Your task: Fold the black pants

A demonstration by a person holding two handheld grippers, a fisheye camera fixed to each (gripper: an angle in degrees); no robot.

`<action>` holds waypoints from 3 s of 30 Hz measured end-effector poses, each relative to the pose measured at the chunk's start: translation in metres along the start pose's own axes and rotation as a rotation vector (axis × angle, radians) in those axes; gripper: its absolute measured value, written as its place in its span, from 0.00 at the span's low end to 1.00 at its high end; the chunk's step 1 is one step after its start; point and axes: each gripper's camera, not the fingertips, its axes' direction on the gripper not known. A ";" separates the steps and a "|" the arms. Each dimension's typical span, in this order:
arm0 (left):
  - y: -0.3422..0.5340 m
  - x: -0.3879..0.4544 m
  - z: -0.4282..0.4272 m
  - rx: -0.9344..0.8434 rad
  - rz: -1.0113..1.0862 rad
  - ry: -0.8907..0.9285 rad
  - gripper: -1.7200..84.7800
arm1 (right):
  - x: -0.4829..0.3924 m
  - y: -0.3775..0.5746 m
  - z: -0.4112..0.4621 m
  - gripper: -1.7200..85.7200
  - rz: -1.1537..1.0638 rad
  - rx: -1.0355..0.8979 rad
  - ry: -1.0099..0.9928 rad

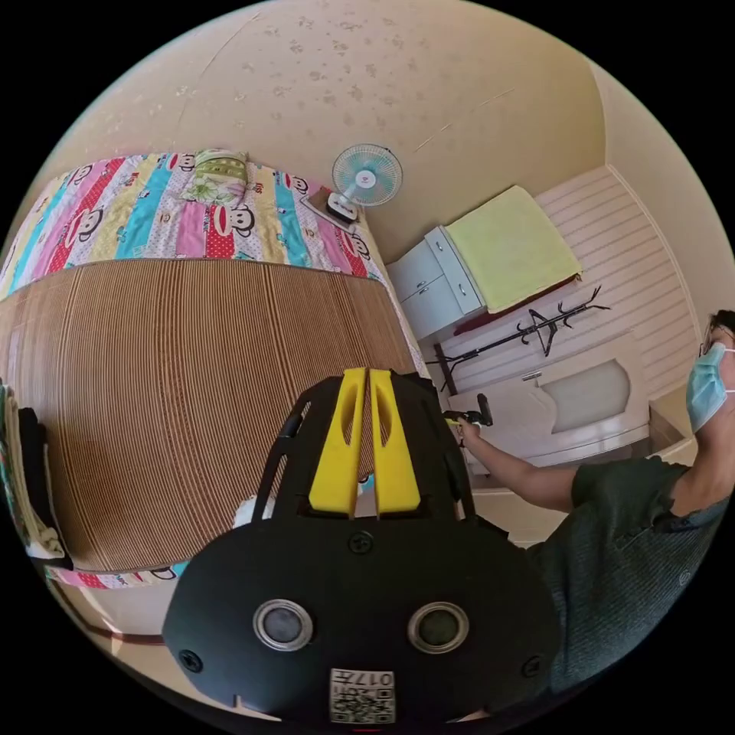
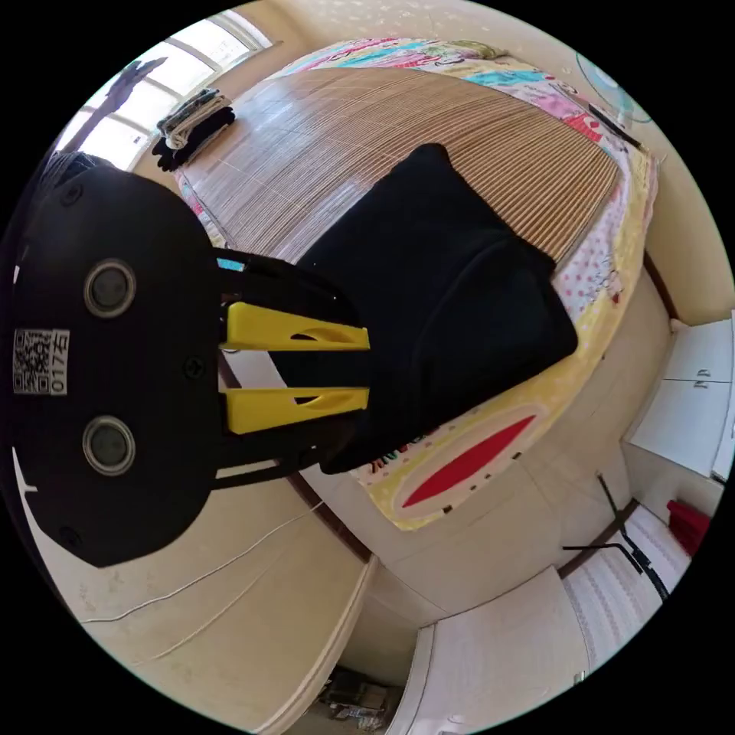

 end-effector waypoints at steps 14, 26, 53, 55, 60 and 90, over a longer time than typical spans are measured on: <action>-0.108 -0.008 0.108 -0.170 -0.019 0.127 0.05 | -0.096 0.097 0.011 0.05 -0.469 -0.002 -0.588; -0.194 -0.036 0.130 -0.253 -0.030 0.112 0.07 | 0.013 -0.079 -0.030 0.11 -0.178 0.148 0.003; -0.229 -0.206 0.313 -0.794 -0.892 0.138 0.30 | -0.136 0.172 0.107 0.05 -1.125 -0.213 -0.722; -0.210 -0.224 0.297 -0.807 -0.938 0.183 0.29 | -0.142 0.185 0.113 0.05 -1.173 -0.217 -0.696; -0.156 -0.257 0.254 -0.713 -1.020 0.546 0.12 | -0.167 0.229 0.128 0.05 -1.280 -0.224 -0.653; -0.114 -0.159 -0.429 0.559 0.743 2.112 0.08 | -0.246 0.594 0.099 0.21 -1.382 0.507 -0.705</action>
